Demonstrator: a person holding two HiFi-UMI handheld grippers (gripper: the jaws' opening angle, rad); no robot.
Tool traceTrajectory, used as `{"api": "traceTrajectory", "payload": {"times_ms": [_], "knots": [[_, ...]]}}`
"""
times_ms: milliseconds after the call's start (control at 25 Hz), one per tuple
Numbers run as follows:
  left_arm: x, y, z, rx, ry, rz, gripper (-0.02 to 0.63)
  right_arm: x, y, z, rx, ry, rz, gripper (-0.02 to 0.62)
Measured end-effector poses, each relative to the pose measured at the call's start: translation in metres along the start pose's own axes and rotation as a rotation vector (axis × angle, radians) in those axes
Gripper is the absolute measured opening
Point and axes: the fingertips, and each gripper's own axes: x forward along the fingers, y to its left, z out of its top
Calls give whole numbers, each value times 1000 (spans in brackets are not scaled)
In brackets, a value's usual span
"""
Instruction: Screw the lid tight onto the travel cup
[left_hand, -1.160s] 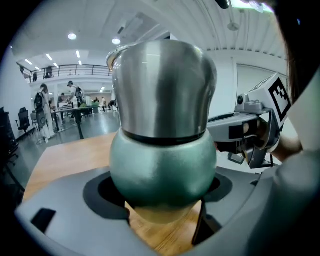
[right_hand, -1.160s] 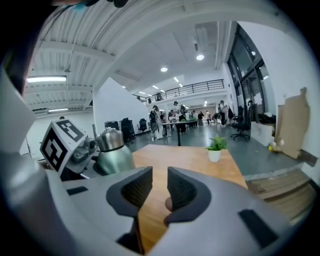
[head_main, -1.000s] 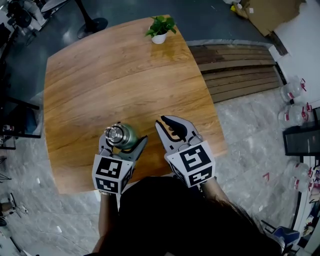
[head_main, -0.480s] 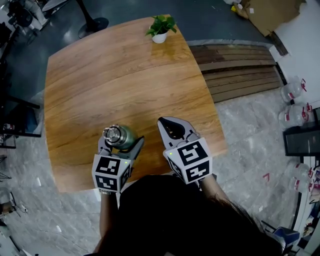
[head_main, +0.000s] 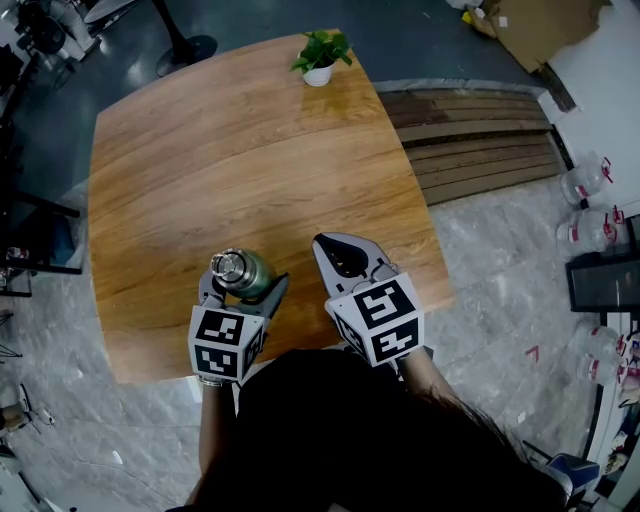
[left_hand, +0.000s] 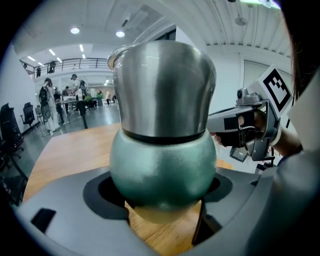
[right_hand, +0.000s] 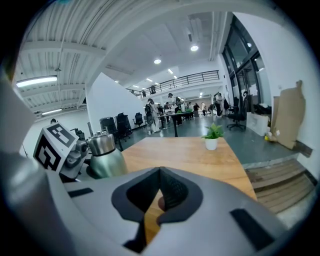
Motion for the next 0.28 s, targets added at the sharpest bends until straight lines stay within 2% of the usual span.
{"api": "traceTrajectory", "payload": {"times_ms": [280], "knots": [[6, 0, -6, 11, 35, -3, 387, 1, -1, -2, -2, 10, 1, 18]]}}
